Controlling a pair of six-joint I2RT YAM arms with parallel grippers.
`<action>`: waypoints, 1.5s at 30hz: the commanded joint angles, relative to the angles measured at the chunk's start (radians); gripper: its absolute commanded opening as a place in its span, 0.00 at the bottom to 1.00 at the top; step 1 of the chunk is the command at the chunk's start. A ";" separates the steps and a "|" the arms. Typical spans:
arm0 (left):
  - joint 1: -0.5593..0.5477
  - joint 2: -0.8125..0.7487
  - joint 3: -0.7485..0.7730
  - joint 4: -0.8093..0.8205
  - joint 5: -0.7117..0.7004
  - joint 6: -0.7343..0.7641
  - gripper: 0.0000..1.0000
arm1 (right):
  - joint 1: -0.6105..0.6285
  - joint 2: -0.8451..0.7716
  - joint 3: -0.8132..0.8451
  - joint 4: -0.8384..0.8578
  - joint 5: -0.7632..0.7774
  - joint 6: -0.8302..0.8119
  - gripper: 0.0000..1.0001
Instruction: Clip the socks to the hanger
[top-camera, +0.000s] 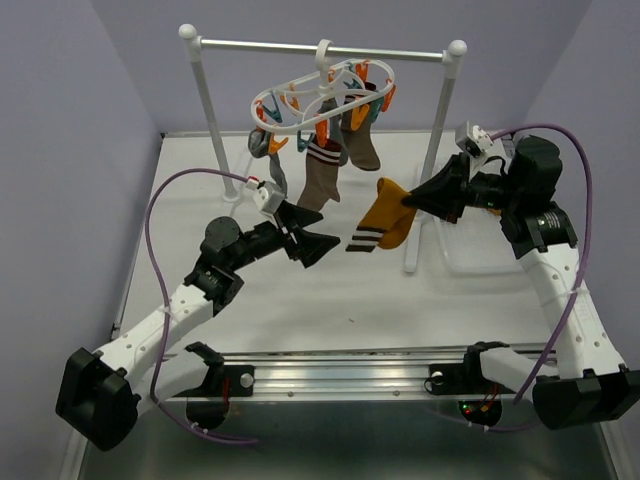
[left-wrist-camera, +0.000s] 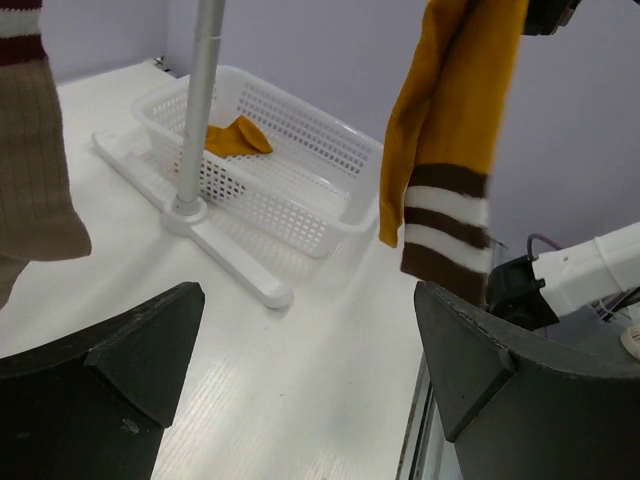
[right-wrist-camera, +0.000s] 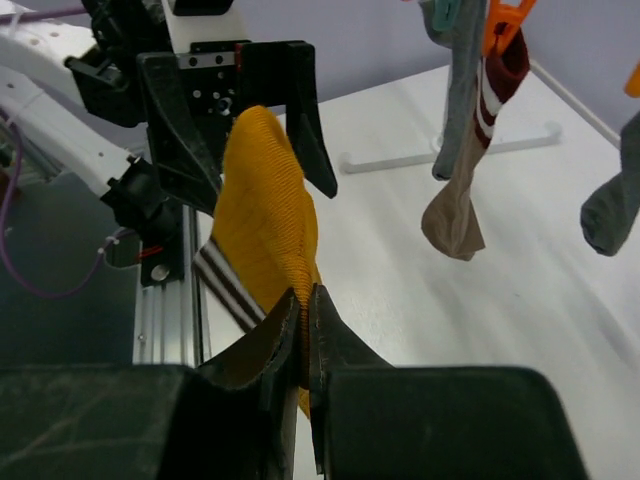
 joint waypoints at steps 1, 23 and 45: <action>-0.005 0.024 0.022 0.162 0.125 0.052 0.99 | 0.022 0.014 -0.006 0.081 -0.108 0.042 0.01; -0.102 0.194 0.160 0.179 0.268 0.181 0.99 | 0.123 0.058 0.005 0.149 0.148 0.231 0.01; -0.134 0.327 0.278 0.170 0.082 0.169 0.99 | 0.193 0.051 0.009 0.139 0.266 0.288 0.01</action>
